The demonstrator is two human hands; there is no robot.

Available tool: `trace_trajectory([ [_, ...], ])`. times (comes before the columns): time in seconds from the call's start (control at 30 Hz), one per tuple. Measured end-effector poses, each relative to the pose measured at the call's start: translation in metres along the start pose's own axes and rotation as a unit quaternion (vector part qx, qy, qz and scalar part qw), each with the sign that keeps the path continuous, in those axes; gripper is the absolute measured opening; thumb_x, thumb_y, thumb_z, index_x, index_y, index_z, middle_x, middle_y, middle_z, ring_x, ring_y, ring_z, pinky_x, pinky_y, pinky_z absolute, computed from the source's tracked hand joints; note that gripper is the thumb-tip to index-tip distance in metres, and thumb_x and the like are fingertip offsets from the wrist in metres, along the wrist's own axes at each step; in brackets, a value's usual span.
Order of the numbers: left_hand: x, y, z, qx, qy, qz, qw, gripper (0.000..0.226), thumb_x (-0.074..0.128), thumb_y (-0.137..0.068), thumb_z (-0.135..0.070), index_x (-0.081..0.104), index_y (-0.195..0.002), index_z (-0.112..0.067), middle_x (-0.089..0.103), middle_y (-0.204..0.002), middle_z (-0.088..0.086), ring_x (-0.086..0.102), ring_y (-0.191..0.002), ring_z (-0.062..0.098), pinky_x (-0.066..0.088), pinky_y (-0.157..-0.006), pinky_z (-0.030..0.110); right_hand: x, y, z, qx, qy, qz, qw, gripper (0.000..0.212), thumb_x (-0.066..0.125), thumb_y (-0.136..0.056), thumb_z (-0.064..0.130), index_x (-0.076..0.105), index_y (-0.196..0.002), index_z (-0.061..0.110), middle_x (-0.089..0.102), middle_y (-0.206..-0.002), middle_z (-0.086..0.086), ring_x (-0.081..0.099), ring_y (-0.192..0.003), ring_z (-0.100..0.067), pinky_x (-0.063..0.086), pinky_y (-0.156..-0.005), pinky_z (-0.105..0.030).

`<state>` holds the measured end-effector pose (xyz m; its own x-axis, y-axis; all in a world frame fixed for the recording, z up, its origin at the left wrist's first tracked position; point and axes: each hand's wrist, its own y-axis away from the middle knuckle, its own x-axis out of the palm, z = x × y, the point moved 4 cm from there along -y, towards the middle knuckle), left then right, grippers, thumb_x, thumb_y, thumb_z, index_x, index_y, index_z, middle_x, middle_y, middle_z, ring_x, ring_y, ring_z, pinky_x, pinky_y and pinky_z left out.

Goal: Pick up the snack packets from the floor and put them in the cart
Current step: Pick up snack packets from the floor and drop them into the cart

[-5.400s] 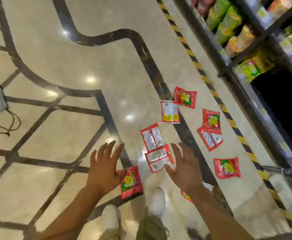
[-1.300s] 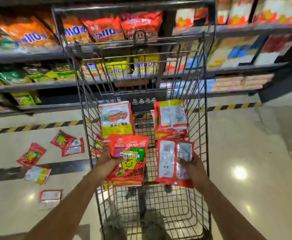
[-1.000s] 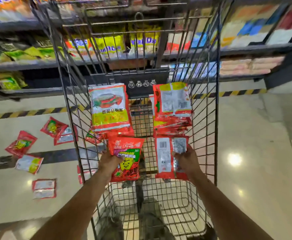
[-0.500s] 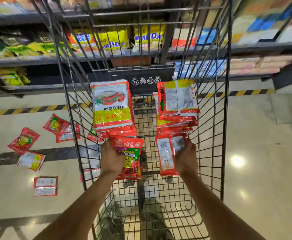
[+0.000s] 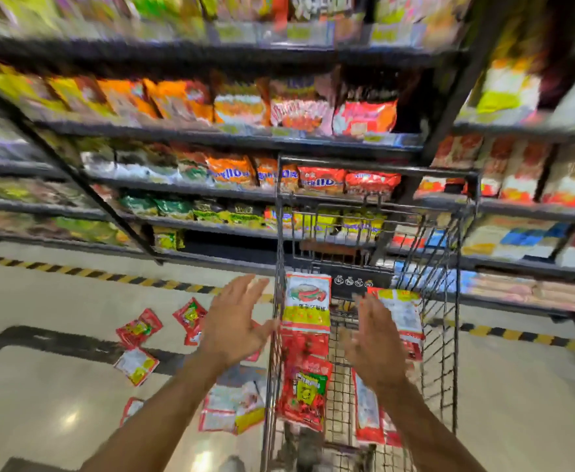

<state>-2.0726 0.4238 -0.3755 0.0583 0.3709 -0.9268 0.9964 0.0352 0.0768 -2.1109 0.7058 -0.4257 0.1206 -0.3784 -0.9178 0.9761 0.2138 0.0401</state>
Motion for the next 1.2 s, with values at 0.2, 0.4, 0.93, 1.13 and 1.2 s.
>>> trace_trajectory([
  [0.2,-0.13,0.059,0.042,-0.058,-0.111,-0.06,0.99,0.088,0.04,-0.085,-0.079,0.022,-0.161,-0.04,0.019,-0.17,-0.001,0.02,-0.156,0.033,0.031,-0.119,0.057,-0.079,-0.012,0.132,-0.126,0.07,-0.033,0.989,0.078,0.054,-0.09,0.06,0.04,-0.157,0.022,0.036,-0.163,-0.014,0.037,-0.149,-0.038,0.038,-0.118,-0.054],
  [0.4,-0.233,0.144,0.115,-0.119,-0.188,-0.124,0.967,0.088,0.039,-0.082,-0.083,0.036,-0.157,-0.038,0.038,-0.164,0.003,0.037,-0.149,0.038,0.036,-0.115,0.06,-0.109,0.011,0.277,-0.214,0.106,-0.05,0.97,0.076,0.045,-0.091,0.07,0.042,-0.154,0.026,0.042,-0.157,-0.014,0.035,-0.147,-0.038,0.035,-0.119,-0.053],
  [0.93,-0.416,0.364,0.342,-0.211,-0.201,-0.186,0.938,0.087,0.037,-0.088,-0.081,0.015,-0.161,-0.04,0.019,-0.17,0.0,0.017,-0.156,0.032,0.022,-0.122,0.058,-0.051,0.149,0.634,-0.31,0.089,-0.016,0.946,0.079,0.046,-0.096,0.068,0.022,-0.162,0.03,0.014,-0.172,-0.007,0.008,-0.159,-0.03,0.012,-0.128,-0.049],
  [1.13,-0.429,0.379,0.397,-0.218,-0.2,-0.189,0.936,0.085,0.037,-0.088,-0.081,0.013,-0.16,-0.043,0.018,-0.17,-0.001,0.017,-0.155,0.033,0.019,-0.122,0.06,-0.021,0.152,0.705,-0.333,0.114,-0.016,0.936,0.079,0.045,-0.095,0.068,0.023,-0.16,0.028,0.019,-0.17,-0.01,0.014,-0.158,-0.033,0.017,-0.128,-0.05],
  [1.2,-0.423,0.377,0.417,-0.22,-0.202,-0.182,0.937,0.085,0.037,-0.087,-0.08,0.015,-0.16,-0.041,0.019,-0.17,0.0,0.017,-0.155,0.034,0.02,-0.122,0.06,-0.004,0.146,0.719,-0.337,0.117,-0.014,0.934,0.078,0.047,-0.094,0.068,0.026,-0.159,0.028,0.025,-0.167,-0.011,0.018,-0.156,-0.034,0.021,-0.126,-0.052],
])
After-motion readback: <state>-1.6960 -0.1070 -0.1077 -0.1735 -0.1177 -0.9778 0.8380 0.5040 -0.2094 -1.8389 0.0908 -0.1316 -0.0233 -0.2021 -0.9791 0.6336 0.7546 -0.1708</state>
